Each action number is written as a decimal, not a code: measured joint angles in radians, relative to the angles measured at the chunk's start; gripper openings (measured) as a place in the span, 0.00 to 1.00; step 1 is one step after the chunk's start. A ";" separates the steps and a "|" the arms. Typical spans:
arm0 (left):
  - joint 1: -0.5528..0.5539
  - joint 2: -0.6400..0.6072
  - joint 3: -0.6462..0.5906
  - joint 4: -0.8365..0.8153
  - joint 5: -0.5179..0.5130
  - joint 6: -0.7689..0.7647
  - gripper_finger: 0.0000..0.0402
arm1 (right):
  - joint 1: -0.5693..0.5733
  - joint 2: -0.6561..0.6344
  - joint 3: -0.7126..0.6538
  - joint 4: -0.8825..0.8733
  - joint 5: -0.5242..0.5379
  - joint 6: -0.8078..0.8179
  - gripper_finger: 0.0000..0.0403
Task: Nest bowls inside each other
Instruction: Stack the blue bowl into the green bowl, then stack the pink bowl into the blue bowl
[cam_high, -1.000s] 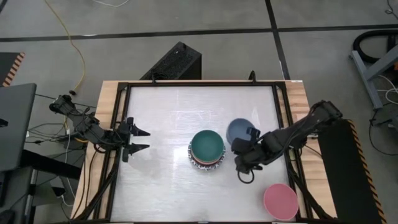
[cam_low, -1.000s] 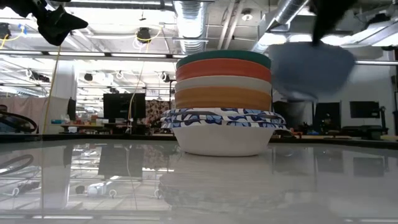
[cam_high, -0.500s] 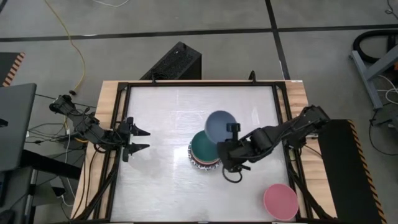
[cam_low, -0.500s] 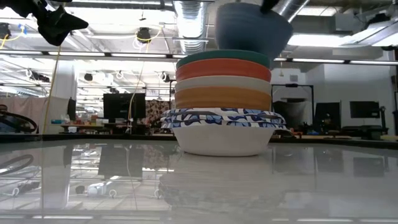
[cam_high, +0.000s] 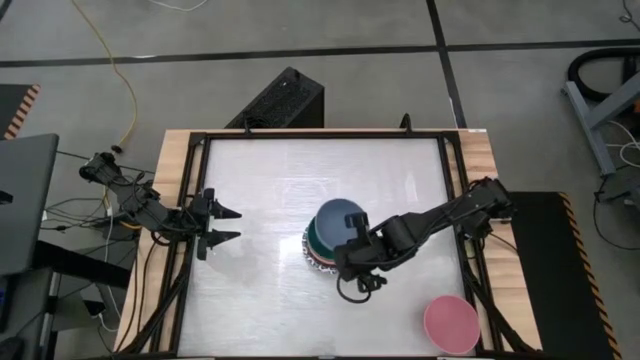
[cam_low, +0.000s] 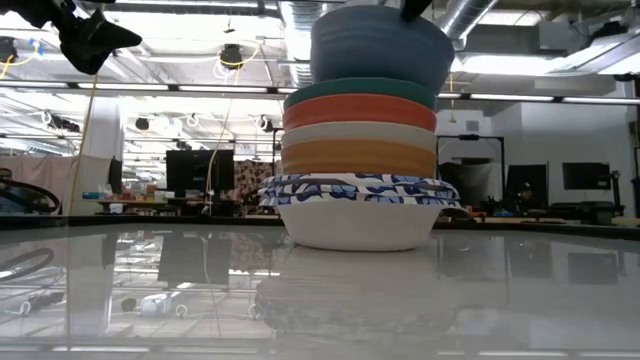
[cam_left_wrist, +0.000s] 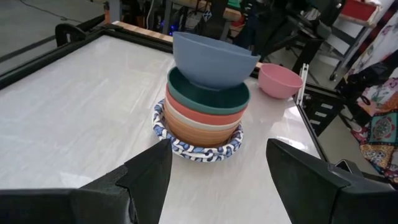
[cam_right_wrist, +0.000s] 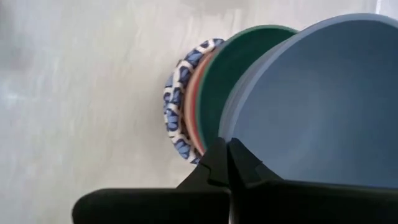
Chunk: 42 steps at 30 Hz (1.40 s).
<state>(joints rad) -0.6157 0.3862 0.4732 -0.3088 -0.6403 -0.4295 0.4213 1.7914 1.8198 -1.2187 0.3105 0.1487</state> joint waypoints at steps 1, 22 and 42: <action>0.000 0.000 0.000 0.000 0.000 -0.002 0.63 | -0.003 0.005 -0.003 0.011 -0.012 0.002 0.00; 0.000 0.000 0.000 -0.013 0.000 -0.003 0.63 | -0.026 0.010 -0.005 0.040 -0.080 0.052 0.27; 0.000 0.000 0.000 -0.041 0.001 -0.004 0.63 | 0.396 -0.006 -0.009 -0.185 -0.046 1.083 0.30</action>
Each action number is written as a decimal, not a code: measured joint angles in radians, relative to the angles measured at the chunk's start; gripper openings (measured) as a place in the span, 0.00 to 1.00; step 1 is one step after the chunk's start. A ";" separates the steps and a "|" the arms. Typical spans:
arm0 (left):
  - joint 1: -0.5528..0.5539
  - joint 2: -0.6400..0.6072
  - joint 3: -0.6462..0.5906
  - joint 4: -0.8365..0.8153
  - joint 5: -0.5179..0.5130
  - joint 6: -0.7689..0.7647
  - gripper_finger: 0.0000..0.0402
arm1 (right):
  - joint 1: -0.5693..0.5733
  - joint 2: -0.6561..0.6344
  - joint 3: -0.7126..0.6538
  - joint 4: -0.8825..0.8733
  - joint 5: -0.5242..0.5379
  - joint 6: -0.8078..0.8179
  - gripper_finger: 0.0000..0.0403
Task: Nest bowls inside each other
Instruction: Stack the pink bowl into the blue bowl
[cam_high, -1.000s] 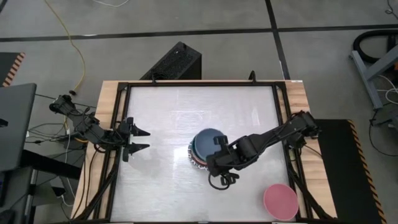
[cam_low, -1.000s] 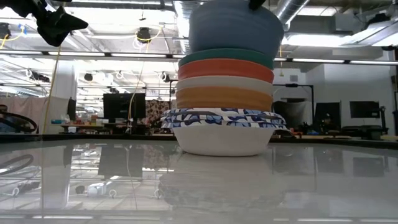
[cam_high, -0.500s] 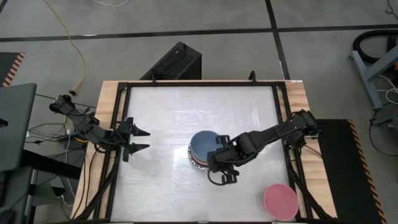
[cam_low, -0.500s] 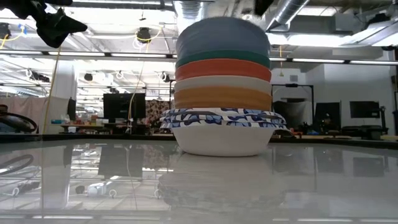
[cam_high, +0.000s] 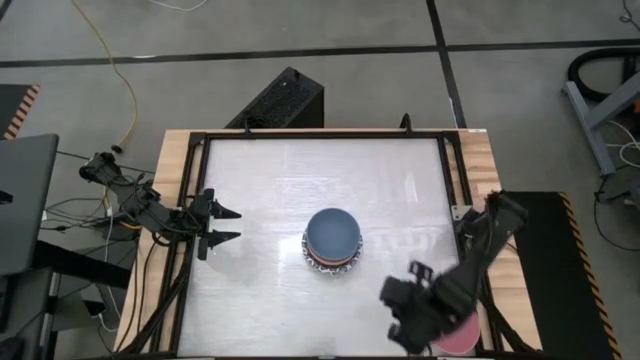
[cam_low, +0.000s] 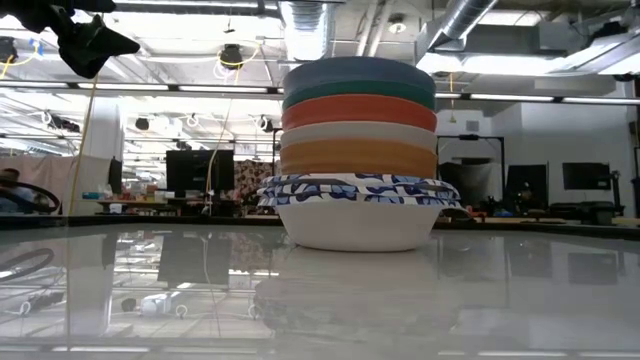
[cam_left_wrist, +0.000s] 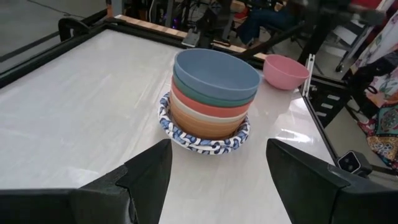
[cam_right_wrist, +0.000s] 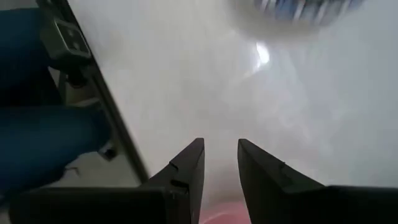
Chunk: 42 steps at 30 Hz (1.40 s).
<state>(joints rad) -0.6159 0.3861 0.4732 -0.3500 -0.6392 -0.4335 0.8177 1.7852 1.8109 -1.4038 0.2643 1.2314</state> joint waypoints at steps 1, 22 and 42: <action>0.000 0.000 0.000 0.000 0.000 0.000 0.63 | 0.021 0.018 -0.001 -0.002 -0.011 0.060 0.30; 0.000 0.000 0.000 0.000 0.000 0.056 0.63 | 0.148 0.190 -0.001 -0.139 -0.285 0.551 0.30; 0.000 0.000 0.000 0.001 0.000 0.100 0.63 | 0.140 -0.001 -0.190 -0.169 -0.225 0.500 0.30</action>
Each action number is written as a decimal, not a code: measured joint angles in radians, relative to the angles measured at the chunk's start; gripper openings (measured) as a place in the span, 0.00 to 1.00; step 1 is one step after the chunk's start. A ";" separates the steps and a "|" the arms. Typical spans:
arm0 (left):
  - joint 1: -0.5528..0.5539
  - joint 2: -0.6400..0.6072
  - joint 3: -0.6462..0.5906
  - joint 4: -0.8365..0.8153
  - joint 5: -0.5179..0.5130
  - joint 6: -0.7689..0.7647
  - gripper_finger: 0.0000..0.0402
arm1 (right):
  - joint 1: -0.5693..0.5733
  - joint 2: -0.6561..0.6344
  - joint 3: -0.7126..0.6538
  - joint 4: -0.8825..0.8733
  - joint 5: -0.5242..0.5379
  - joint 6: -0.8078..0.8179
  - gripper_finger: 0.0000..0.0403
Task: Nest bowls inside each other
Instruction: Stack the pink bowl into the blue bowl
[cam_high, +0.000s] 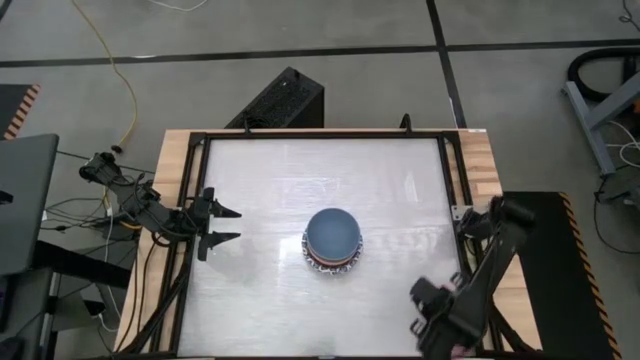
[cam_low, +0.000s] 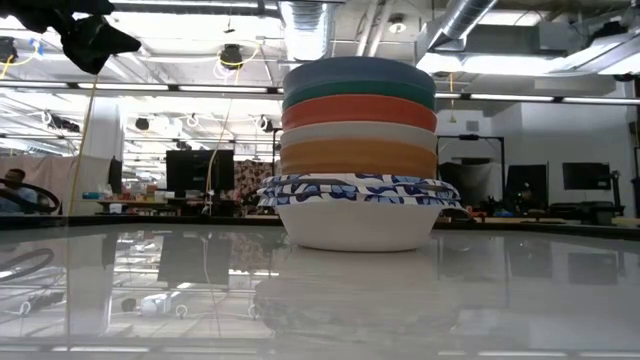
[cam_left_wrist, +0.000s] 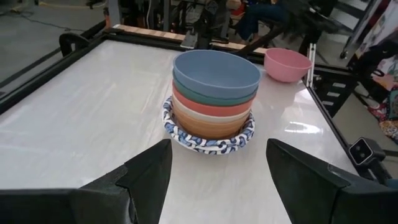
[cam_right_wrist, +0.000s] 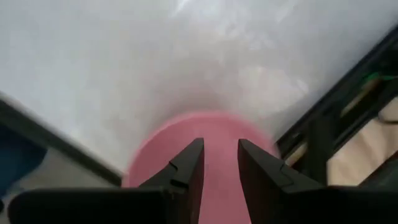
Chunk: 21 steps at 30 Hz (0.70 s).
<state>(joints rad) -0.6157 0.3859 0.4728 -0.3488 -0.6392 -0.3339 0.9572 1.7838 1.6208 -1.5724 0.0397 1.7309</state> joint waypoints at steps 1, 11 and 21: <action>0.000 0.000 0.000 -0.001 0.001 -0.003 0.63 | -0.007 -0.045 -0.042 0.005 0.020 0.010 0.30; 0.000 0.000 0.000 -0.013 0.060 -0.046 0.63 | 0.011 -0.403 -0.506 0.597 0.151 0.155 0.28; 0.000 0.000 0.000 -0.060 0.055 -0.088 0.63 | 0.085 -0.348 -0.566 0.731 -0.034 0.446 0.28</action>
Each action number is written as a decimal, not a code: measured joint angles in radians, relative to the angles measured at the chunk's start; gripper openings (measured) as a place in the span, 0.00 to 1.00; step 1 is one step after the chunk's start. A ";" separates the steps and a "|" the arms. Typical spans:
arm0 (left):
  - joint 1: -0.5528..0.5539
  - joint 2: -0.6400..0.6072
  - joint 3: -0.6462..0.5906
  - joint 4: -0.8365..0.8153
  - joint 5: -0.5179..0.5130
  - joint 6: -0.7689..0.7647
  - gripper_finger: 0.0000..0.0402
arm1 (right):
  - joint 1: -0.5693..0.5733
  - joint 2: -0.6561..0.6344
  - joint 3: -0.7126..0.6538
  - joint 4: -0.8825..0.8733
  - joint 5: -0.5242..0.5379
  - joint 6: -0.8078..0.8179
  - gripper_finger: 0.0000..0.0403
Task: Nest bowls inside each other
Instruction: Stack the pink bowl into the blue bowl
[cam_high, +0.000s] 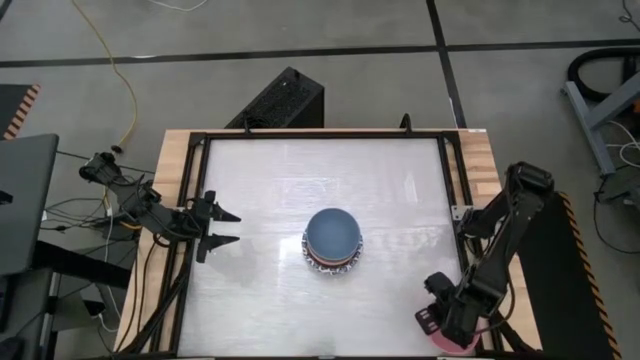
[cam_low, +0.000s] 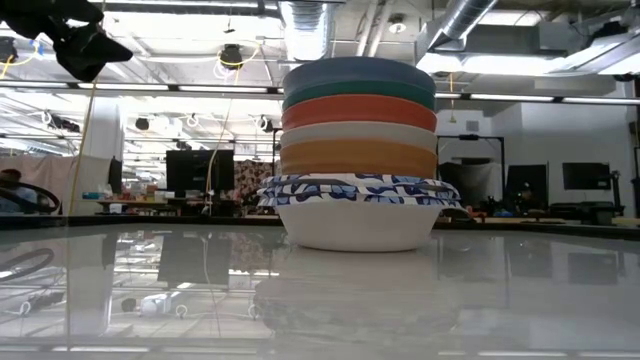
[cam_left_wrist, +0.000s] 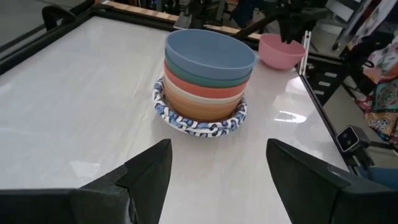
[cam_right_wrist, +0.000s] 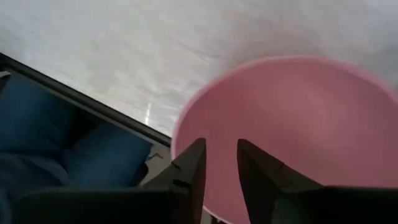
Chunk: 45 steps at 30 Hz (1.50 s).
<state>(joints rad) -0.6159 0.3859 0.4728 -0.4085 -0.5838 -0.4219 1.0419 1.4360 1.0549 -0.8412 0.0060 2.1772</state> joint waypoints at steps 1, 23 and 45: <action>0.000 0.000 0.000 -0.001 0.000 -0.003 0.63 | 0.000 0.006 0.000 0.012 0.004 0.003 0.28; 0.000 0.000 0.000 -0.003 -0.003 -0.006 0.63 | -0.017 0.120 0.000 0.056 -0.005 -0.031 0.28; 0.000 0.000 0.000 -0.006 -0.003 0.002 0.63 | -0.054 0.105 0.001 0.063 0.046 -0.003 0.28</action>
<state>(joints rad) -0.6159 0.3859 0.4728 -0.4141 -0.5865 -0.4198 0.9881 1.5409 1.0560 -0.7785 0.0519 2.1745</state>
